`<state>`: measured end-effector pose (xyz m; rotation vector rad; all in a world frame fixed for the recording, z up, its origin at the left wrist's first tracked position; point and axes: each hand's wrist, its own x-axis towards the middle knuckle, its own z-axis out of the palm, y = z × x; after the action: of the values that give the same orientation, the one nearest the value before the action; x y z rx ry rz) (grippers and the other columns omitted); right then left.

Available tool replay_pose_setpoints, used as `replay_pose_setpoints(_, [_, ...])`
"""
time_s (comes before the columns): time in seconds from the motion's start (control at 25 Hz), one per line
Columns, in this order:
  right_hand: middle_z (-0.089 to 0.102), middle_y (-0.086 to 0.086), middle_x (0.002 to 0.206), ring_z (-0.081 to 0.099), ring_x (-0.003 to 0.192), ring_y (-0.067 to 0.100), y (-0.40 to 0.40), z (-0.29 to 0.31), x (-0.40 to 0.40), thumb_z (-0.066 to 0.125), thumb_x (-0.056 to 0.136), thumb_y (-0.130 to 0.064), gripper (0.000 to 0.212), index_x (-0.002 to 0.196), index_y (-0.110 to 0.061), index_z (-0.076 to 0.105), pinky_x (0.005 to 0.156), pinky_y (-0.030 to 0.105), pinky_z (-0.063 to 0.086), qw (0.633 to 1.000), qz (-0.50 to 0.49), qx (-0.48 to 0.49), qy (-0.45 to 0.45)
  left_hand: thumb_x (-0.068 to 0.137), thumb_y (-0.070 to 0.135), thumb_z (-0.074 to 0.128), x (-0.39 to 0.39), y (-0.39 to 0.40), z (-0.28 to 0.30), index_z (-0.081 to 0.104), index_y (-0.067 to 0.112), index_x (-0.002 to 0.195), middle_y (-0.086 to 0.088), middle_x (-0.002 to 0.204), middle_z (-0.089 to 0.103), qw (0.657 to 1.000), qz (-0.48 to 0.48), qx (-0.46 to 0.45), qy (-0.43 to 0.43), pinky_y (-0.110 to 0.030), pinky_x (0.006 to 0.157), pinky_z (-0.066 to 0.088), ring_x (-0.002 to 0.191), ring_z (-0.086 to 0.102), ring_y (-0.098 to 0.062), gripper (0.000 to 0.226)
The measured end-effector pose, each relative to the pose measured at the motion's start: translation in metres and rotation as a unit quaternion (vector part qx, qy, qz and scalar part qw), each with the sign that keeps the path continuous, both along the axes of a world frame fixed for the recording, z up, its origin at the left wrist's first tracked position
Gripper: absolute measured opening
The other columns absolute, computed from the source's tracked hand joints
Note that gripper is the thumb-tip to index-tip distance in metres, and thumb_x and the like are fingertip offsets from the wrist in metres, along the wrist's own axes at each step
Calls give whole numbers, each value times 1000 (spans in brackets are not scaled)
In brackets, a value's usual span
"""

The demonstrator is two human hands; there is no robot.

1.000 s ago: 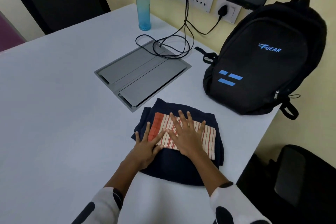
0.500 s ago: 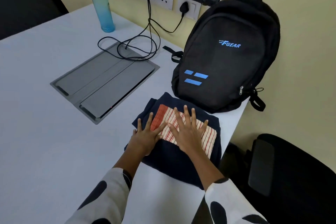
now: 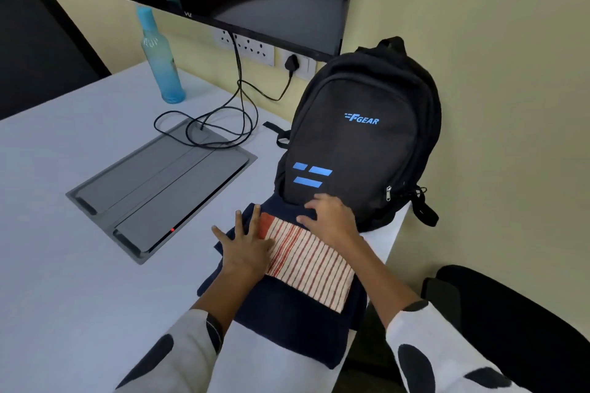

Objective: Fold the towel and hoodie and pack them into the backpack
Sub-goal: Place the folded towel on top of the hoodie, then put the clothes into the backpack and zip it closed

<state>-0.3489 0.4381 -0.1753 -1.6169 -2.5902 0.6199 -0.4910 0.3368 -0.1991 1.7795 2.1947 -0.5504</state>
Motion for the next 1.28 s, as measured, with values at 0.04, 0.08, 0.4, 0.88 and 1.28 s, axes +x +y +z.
replay_pose_setpoints(0.04, [49,4,139,43,128,23,17,19,7,60,90,-39,42,127,-19,58,102,42,40,996,-21,66,53,93,53,46,5,10,8,35,42,142,-8,156,-27,1000,-5,23,6,-76,104,0,140,-23,-42,52])
replay_pose_setpoints(0.08, [54,3,133,46,123,22,35,37,14,62,89,-34,37,122,-17,62,99,38,41,988,-38,119,95,94,53,44,10,21,18,35,40,142,-8,156,-26,999,-17,45,12,-76,104,-1,140,-24,-41,51])
replay_pose_setpoints(0.4, [34,15,148,29,138,30,160,103,65,68,86,-16,46,129,-12,55,115,39,25,927,-104,332,141,96,52,40,18,140,119,3,36,150,-8,153,-32,982,-74,170,49,-72,106,8,143,-18,-38,68])
replay_pose_setpoints(0.88, [66,7,110,60,105,27,211,123,92,77,77,-27,44,118,-17,65,82,28,43,953,-146,102,244,94,44,50,46,187,142,-10,40,148,-6,154,-32,963,-73,256,-35,-63,110,20,145,-9,-36,81])
replay_pose_setpoints(1.28, [48,-10,74,51,70,5,114,149,65,71,81,0,16,96,-3,74,66,8,37,908,-6,141,395,75,3,69,57,171,169,41,31,133,-1,157,11,847,13,456,-273,-33,73,45,97,60,-26,70])
